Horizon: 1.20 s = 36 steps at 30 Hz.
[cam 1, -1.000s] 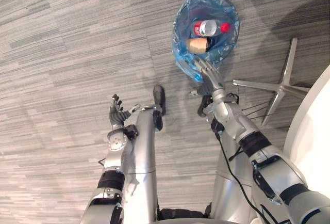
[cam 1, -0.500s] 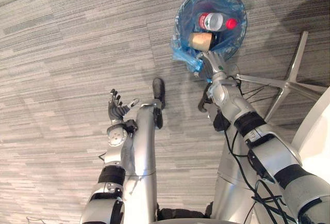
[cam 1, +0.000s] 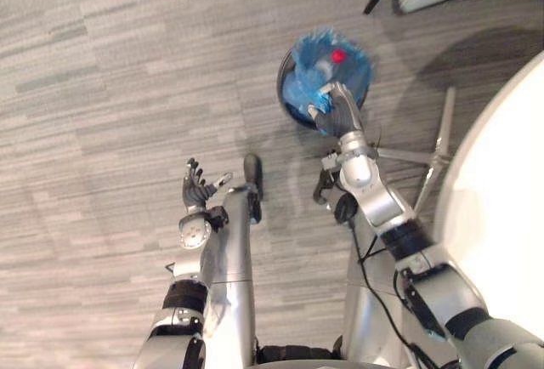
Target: Gather rubbish on tea table into small bin, then transfer packed bag to large trash can.
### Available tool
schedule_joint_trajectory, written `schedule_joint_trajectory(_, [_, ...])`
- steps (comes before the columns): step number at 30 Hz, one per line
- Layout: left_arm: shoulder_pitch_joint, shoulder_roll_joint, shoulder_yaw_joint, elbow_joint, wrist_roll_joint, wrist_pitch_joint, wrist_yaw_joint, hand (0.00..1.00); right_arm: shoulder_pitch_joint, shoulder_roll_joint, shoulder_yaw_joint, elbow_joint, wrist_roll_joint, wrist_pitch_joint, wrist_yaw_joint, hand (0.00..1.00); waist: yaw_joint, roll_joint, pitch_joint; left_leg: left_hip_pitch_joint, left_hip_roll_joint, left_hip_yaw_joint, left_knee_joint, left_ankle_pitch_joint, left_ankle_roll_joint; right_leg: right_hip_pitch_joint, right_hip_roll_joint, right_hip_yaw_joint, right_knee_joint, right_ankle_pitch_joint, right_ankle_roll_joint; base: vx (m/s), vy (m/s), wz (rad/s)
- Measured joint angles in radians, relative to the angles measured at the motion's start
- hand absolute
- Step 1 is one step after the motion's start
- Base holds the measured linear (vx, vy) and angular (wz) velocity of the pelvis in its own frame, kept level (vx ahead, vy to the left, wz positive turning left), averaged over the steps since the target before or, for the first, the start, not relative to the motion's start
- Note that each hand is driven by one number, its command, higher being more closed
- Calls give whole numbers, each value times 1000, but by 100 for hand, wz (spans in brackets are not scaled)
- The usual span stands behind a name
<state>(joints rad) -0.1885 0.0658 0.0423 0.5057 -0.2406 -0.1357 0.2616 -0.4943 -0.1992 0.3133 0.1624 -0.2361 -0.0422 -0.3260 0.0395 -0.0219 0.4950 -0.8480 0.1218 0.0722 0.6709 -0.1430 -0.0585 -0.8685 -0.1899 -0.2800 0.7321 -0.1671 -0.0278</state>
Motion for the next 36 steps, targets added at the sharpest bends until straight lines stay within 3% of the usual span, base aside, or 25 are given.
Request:
schedule_joint_trajectory(2, [52,-2,-5,-1,11,2,-2,0,59,14,2,-35,2,-3,5,100,0,-16,-28,78,0,9,-61,19,-3,77,8,-7,-58,13,-8,86,-32,-3])
schedule_joint_trajectory(6, [138,-8,-15,2,20,15,-23,0,177,48,2,-121,44,-23,44,100,1,-20,-49,293,-4,25,-200,50,5,291,27,-23,-200,48,1,149,-8,-2])
schedule_joint_trajectory(11, [226,-11,-40,74,61,20,-45,0,322,84,1,-136,90,-34,97,100,0,-18,-208,481,-25,47,-417,110,6,454,59,-15,-403,111,20,194,24,-11])
schedule_joint_trajectory(15, [268,-12,-53,88,95,22,-71,0,350,65,-19,-136,117,-53,161,100,-1,-19,-264,622,-28,82,-540,136,9,596,100,23,-581,192,36,148,57,-33])
schedule_joint_trajectory(19, [305,2,-51,64,106,22,-88,0,352,55,-29,-153,118,-69,197,100,0,-21,-291,676,-38,126,-565,135,10,643,108,85,-661,246,49,44,83,-47])
schedule_joint_trajectory(22, [315,32,-48,0,118,20,-102,0,351,47,-28,-162,107,-71,201,100,2,-22,-291,645,-47,123,-500,121,30,606,97,110,-599,259,65,-74,76,-17])
schedule_joint_trajectory(23, [318,40,-43,-25,125,19,-109,0,350,36,-29,-170,107,-71,200,100,8,-11,-289,629,-25,113,-487,123,46,595,102,142,-548,230,124,-115,64,30])
schedule_joint_trajectory(24, [314,50,-40,-53,131,16,-108,0,355,33,-34,-191,107,-77,196,100,-9,-12,-285,631,-39,81,-480,119,58,559,78,165,-305,80,77,-102,43,57])
schedule_joint_trajectory(25, [313,58,-40,-70,137,16,-108,0,355,33,-43,-192,107,-87,194,100,-11,-16,-285,629,-49,61,-473,122,61,561,68,176,-204,27,86,-97,-7,101])
schedule_joint_trajectory(26, [319,65,-40,-106,140,16,-108,0,351,28,-49,-198,106,-97,195,100,-1,-19,-285,619,-63,28,-450,125,64,594,59,195,-92,-42,121,-118,-79,96])
schedule_joint_trajectory(28, [341,68,-39,-194,154,12,-106,0,333,30,-40,-221,104,-110,194,100,30,-19,-285,587,-78,-7,-415,133,52,664,64,205,-99,-103,127,-181,-114,70])
schedule_joint_trajectory(30, [356,73,-44,-278,162,-6,-106,0,254,6,-24,-226,98,-122,195,100,42,14,-287,531,-77,-49,-443,192,31,714,103,194,-306,-119,103,-278,-93,43])
schedule_joint_trajectory(31, [357,61,-60,-305,165,-9,-108,0,207,-27,-24,-222,99,-134,194,100,51,60,-273,512,-48,-80,-482,234,18,730,151,169,-389,-80,67,-372,-110,38])
schedule_joint_trajectory(32, [360,60,-83,-332,166,-9,-110,0,176,-51,-22,-208,99,-140,194,100,52,82,-264,511,-25,-100,-519,273,6,731,176,155,-407,-55,54,-351,-113,36])
schedule_joint_trajectory(34, [372,62,-125,-393,167,-11,-128,0,109,-87,-18,-138,105,-139,195,100,57,94,-261,533,-2,-127,-621,329,-31,707,199,112,-387,-32,24,-352,-124,43])
schedule_joint_trajectory(35, [357,70,-151,-404,168,-15,-132,0,88,-103,-22,-119,110,-136,195,100,52,96,-261,530,2,-114,-639,274,-66,703,189,90,-390,-19,4,-317,-91,68])
schedule_joint_trajectory(36, [328,82,-179,-409,172,-16,-137,0,68,-120,-20,-103,111,-136,196,100,46,78,-258,506,-8,-78,-603,208,-63,693,161,67,-405,-8,-1,-382,-78,77])
